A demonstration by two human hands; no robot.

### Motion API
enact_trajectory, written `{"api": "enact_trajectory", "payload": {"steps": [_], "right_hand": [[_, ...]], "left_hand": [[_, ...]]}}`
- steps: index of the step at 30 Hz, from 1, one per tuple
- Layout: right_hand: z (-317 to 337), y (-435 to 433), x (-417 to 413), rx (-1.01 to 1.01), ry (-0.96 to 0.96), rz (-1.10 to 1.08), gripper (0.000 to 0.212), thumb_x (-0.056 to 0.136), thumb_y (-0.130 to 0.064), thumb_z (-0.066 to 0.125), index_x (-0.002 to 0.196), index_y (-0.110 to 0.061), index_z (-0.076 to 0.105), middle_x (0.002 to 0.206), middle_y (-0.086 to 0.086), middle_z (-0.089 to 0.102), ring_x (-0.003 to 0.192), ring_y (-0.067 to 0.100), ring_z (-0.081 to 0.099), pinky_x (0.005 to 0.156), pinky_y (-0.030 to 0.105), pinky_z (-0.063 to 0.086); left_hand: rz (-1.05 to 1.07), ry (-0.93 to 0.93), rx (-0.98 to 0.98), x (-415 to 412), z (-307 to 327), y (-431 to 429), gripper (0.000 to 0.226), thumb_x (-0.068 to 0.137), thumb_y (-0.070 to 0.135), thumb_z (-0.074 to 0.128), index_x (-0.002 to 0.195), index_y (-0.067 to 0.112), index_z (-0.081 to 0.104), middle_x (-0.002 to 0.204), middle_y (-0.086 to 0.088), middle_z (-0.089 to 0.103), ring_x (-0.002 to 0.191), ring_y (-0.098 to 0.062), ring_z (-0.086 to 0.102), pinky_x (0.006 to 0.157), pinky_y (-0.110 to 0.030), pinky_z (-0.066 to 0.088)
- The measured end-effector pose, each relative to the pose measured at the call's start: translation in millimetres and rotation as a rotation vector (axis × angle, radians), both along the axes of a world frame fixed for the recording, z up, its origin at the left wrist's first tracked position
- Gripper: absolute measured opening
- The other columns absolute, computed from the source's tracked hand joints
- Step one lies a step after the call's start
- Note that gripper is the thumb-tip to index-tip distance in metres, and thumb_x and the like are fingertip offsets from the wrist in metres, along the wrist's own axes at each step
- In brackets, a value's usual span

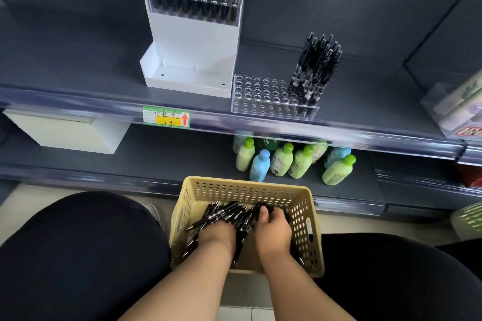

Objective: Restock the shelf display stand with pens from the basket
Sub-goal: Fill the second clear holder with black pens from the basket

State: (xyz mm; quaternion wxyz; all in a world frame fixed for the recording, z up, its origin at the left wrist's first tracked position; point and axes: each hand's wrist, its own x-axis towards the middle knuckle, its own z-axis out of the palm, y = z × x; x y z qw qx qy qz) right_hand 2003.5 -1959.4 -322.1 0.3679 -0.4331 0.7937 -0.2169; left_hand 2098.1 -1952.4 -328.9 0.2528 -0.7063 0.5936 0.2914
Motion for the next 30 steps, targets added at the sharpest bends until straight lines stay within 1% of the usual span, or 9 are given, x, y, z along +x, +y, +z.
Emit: {"api": "enact_trajectory", "payload": {"steps": [2, 6, 9, 12, 15, 19, 22, 26, 30], "right_hand": [[5.2, -1.9, 0.2, -0.091, -0.074, -0.061, 0.025, 0.096, -0.03, 0.046, 0.109, -0.009, 0.052, 0.093, 0.011, 0.065, 0.091, 0.031, 0.062, 0.078, 0.032, 0.047], [25.8, -8.6, -2.2, -0.274, -0.27, -0.152, 0.02, 0.091, -0.025, 0.056, 0.111, -0.02, 0.055, 0.084, -0.005, 0.061, 0.083, 0.02, 0.064, 0.083, 0.044, 0.053], [61.4, -13.4, -4.4, -0.428, -0.443, -0.191, 0.008, 0.092, -0.02, 0.056, 0.099, -0.024, 0.057, 0.086, -0.001, 0.066, 0.081, 0.021, 0.067, 0.077, 0.038, 0.057], [103.6, -17.1, -5.9, -0.543, -0.541, -0.174, 0.012, 0.094, -0.023, 0.054, 0.098, -0.015, 0.061, 0.091, 0.001, 0.067, 0.085, 0.022, 0.068, 0.072, 0.029, 0.057], [142.8, -21.5, -13.9, -0.641, -0.525, -0.118, 0.021, 0.093, -0.032, 0.054, 0.09, -0.014, 0.064, 0.081, 0.001, 0.064, 0.073, 0.013, 0.068, 0.075, 0.034, 0.058], [196.6, -37.8, -30.0, -0.791, -0.546, -0.085, 0.014, 0.092, -0.021, 0.058, 0.094, -0.011, 0.068, 0.086, 0.005, 0.069, 0.063, 0.007, 0.067, 0.071, 0.031, 0.059], [233.5, -59.3, -44.1, -0.954, -0.513, -0.048, 0.008, 0.088, -0.017, 0.064, 0.093, -0.021, 0.069, 0.081, -0.008, 0.069, 0.068, 0.003, 0.065, 0.066, 0.026, 0.056], [268.2, -92.9, -55.7, -1.08, -0.409, 0.03, 0.005, 0.085, -0.019, 0.065, 0.088, -0.023, 0.068, 0.076, -0.013, 0.069, 0.069, 0.003, 0.062, 0.056, 0.017, 0.049], [268.8, -124.3, -57.4, -0.977, -0.304, 0.218, 0.011, 0.085, -0.014, 0.062, 0.081, -0.023, 0.068, 0.077, -0.003, 0.07, 0.065, 0.008, 0.065, 0.059, 0.019, 0.051]], "left_hand": [[0.029, 0.013, -0.053, 3.9, 9.1, 0.8, 0.046, 0.097, 0.004, 0.036, 0.142, 0.007, 0.03, 0.144, -0.01, 0.038, 0.13, -0.028, 0.041, 0.104, -0.034, 0.039], [0.141, 0.093, -0.261, 5.8, 34.8, -1.2, 0.045, 0.088, -0.002, 0.043, 0.13, 0.013, 0.042, 0.126, -0.01, 0.055, 0.113, -0.027, 0.056, 0.091, -0.036, 0.049], [0.273, 0.241, -0.424, 5.2, 61.2, -4.2, 0.048, 0.088, 0.007, 0.048, 0.131, 0.019, 0.029, 0.105, -0.006, 0.062, 0.092, -0.025, 0.062, 0.073, -0.035, 0.05], [0.395, 0.487, -0.648, 1.9, 90.7, -3.2, 0.031, 0.093, 0.023, 0.051, 0.12, 0.02, 0.037, 0.094, -0.001, 0.061, 0.081, -0.019, 0.058, 0.066, -0.03, 0.045], [0.526, 0.82, -0.75, 1.3, 119.0, -0.8, 0.021, 0.094, 0.031, 0.05, 0.113, 0.022, 0.046, 0.095, 0.006, 0.066, 0.079, -0.005, 0.062, 0.06, -0.013, 0.041], [0.634, 1.109, -0.853, 10.3, 160.8, -19.7, 0.012, 0.097, 0.027, 0.046, 0.1, 0.026, 0.057, 0.09, 0.01, 0.068, 0.071, 0.0, 0.063, 0.06, -0.02, 0.045], [0.668, 1.269, -0.893, 19.4, 197.2, -47.0, 0.012, 0.096, 0.026, 0.047, 0.091, 0.031, 0.057, 0.089, 0.011, 0.071, 0.079, -0.003, 0.066, 0.063, -0.024, 0.051], [0.646, 1.374, -1.046, 24.8, 229.5, -91.7, 0.011, 0.096, 0.017, 0.049, 0.098, 0.027, 0.05, 0.088, 0.008, 0.072, 0.083, -0.009, 0.069, 0.071, -0.028, 0.058], [0.543, 1.394, -1.122, 21.2, 239.1, -125.2, 0.014, 0.093, 0.009, 0.052, 0.099, 0.021, 0.053, 0.095, 0.003, 0.069, 0.084, -0.013, 0.07, 0.074, -0.03, 0.059]]}}
